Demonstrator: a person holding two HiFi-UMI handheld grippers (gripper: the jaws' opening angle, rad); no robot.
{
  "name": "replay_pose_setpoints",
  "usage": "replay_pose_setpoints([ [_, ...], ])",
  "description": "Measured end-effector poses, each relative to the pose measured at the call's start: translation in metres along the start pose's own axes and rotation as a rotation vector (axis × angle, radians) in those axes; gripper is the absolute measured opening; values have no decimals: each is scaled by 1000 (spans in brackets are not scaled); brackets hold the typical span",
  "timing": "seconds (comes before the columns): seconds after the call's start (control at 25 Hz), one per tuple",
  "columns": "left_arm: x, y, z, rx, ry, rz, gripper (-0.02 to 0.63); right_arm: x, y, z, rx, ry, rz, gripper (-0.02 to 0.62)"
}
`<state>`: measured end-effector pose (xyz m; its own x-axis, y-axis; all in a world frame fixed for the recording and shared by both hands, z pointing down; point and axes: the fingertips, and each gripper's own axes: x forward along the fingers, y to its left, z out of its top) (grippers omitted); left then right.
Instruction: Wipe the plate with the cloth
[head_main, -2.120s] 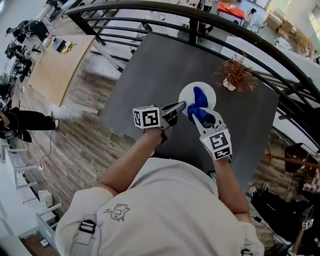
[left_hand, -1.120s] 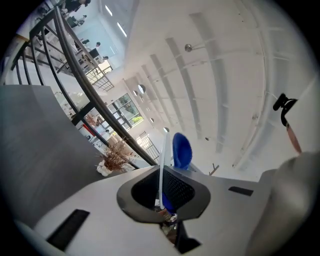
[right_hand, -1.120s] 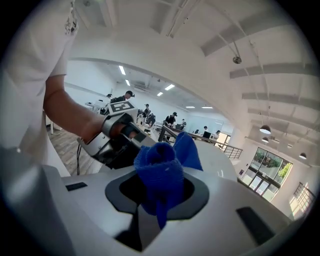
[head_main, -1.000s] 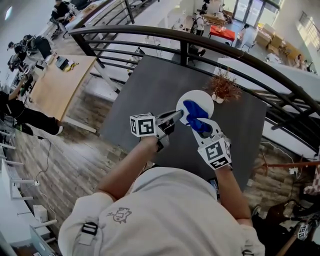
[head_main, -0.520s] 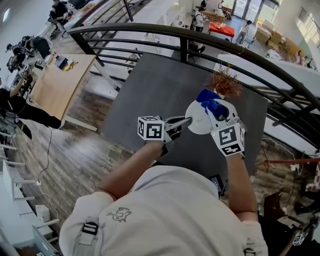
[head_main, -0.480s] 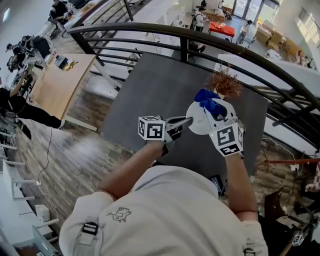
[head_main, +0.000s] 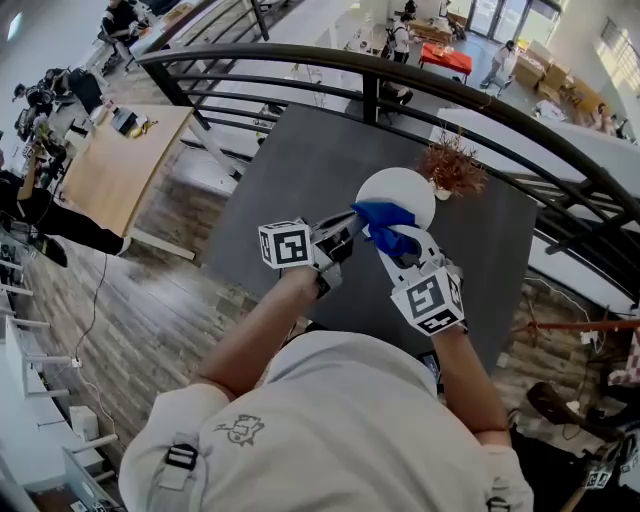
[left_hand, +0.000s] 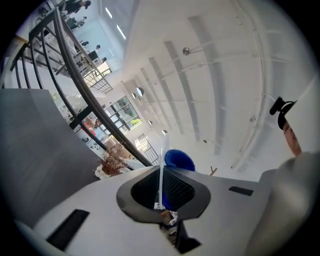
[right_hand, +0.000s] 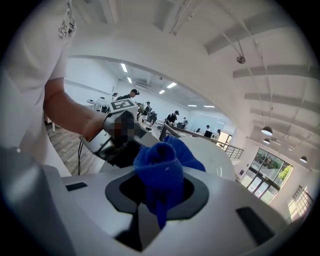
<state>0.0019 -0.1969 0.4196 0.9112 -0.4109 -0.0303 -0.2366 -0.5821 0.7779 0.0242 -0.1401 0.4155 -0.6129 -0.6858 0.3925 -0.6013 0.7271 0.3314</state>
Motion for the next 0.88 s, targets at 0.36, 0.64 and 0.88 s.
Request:
replay_pose_setpoints([
  [0.36,-5,-4,-19,14,74,-3,26,-24,-74,-34,57,83,-147,87],
  [0.64,11,-16,-46,-18,131,-49,25,-18,-87,7,-14,33,-175,87],
  [0.88,13,-18,-31,6,97,-43,20,0,-37,27,-15,-21,-56,87],
])
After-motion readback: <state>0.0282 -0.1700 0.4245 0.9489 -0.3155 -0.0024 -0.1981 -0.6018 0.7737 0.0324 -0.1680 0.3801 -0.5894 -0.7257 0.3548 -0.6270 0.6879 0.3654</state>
